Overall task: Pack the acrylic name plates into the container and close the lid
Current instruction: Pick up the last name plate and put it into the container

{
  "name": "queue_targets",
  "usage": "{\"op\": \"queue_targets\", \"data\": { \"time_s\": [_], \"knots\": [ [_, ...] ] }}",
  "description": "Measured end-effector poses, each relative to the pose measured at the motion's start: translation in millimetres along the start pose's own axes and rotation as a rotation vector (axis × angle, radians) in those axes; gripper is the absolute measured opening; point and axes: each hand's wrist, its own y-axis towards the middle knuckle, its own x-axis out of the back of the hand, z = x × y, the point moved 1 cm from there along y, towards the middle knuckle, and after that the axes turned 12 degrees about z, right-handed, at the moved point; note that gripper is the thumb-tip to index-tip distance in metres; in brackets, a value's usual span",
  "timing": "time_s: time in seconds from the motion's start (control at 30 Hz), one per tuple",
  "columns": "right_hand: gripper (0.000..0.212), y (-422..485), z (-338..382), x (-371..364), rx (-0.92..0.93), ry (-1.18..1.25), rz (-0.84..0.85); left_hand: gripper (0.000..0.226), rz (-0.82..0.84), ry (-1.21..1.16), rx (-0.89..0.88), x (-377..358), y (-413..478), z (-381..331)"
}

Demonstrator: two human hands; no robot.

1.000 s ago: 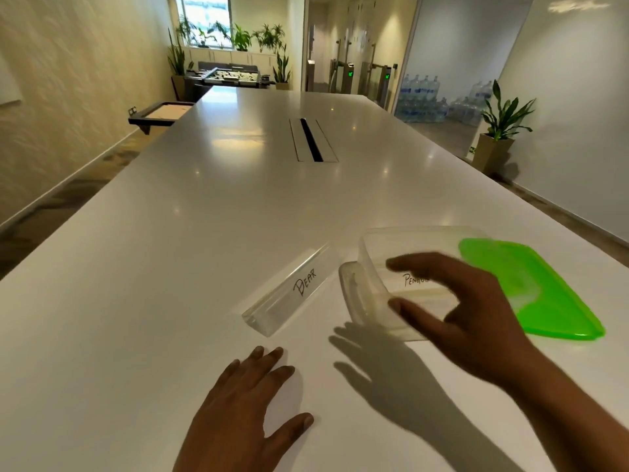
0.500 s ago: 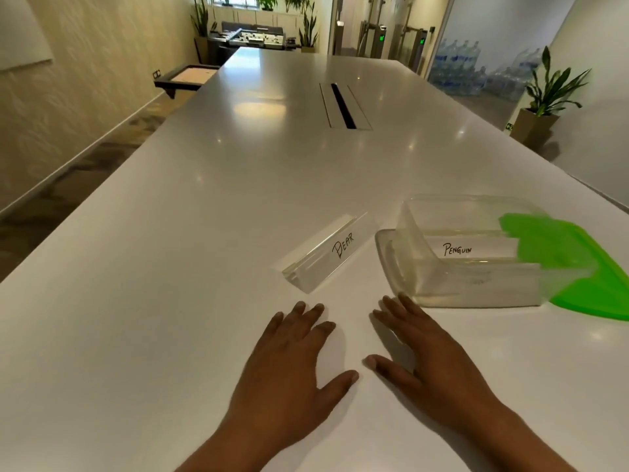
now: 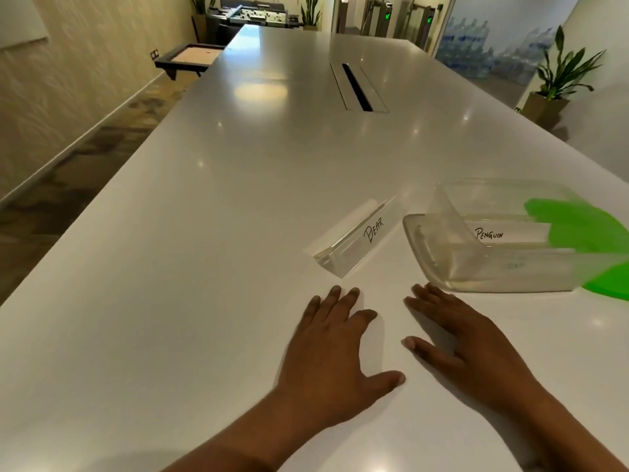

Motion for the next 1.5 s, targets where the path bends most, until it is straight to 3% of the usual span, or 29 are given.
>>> {"op": "queue_targets", "data": {
  "time_s": [0.1, 0.23, 0.37, 0.5, 0.73, 0.93, 1.13, 1.5],
  "knots": [
    [0.069, -1, -1, 0, -0.002, 0.006, -0.008, 0.080, -0.057, -0.104, -0.003, 10, 2, -1],
    [0.068, 1, -2, 0, 0.025, -0.008, 0.000, 0.048, -0.315, -0.287, 0.008, 32, 21, -3],
    [0.069, 0, -2, -5, 0.058, -0.055, -0.022, 0.045, -0.431, -0.200, 0.072, 47, 55, -1],
    [0.073, 3, -5, -6, 0.082, -0.050, -0.009, 0.054, -0.440, -0.088, 0.169, 50, 82, 11],
    [0.071, 6, -7, -7, 0.130, -0.029, -0.013, 0.054, -0.442, -0.175, 0.294, 35, 99, 33],
    [0.075, 9, -10, -8, 0.137, -0.032, 0.006, 0.050, -0.456, -0.207, 0.248, 28, 103, 39],
    [0.069, 8, -9, -7, 0.134, -0.014, -0.047, 0.020, -0.483, -0.241, 0.200, 32, 99, 36],
    [0.068, 4, -9, -6, 0.110, -0.070, -0.014, 0.019, -0.558, -0.393, 0.252, 59, 69, 41]
  ]
}}
